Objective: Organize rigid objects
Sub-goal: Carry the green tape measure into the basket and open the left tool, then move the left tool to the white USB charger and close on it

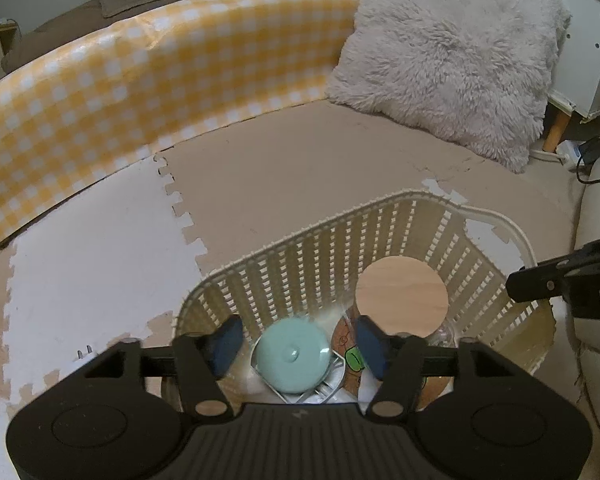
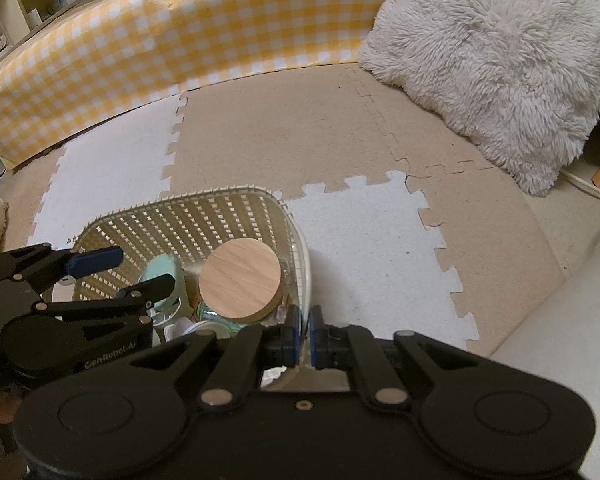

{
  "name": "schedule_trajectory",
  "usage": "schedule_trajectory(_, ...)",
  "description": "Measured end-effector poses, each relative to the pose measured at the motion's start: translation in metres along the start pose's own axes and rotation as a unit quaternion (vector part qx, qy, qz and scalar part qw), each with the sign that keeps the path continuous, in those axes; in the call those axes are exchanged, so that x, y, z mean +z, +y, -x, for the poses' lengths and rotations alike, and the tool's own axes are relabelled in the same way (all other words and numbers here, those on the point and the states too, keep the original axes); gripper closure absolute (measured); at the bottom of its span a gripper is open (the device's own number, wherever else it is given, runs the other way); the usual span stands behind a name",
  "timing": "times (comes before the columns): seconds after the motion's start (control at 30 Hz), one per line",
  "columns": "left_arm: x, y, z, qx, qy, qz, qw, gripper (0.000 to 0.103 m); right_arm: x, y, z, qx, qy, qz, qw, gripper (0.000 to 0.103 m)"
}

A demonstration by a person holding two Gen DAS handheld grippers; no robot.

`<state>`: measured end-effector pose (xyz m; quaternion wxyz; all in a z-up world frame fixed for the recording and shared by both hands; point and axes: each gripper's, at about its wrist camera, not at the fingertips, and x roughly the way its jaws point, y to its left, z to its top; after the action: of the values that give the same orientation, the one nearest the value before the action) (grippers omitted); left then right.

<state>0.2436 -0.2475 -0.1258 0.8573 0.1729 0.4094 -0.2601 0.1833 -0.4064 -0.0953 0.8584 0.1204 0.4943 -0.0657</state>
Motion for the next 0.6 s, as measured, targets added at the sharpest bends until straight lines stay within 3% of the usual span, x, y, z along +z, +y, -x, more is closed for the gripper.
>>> schedule_trajectory(0.37, -0.001, -0.005, 0.012, -0.016, 0.0, 0.0, 0.9999, 0.029, 0.0, 0.001, 0.0, 0.0, 0.001, -0.001, 1.0, 0.098)
schedule_trajectory(0.6, 0.001, -0.004, 0.033, -0.032, -0.011, 0.005, 0.9994, 0.016, 0.001, 0.001, 0.0, -0.001, 0.001, 0.001, 1.0, 0.098)
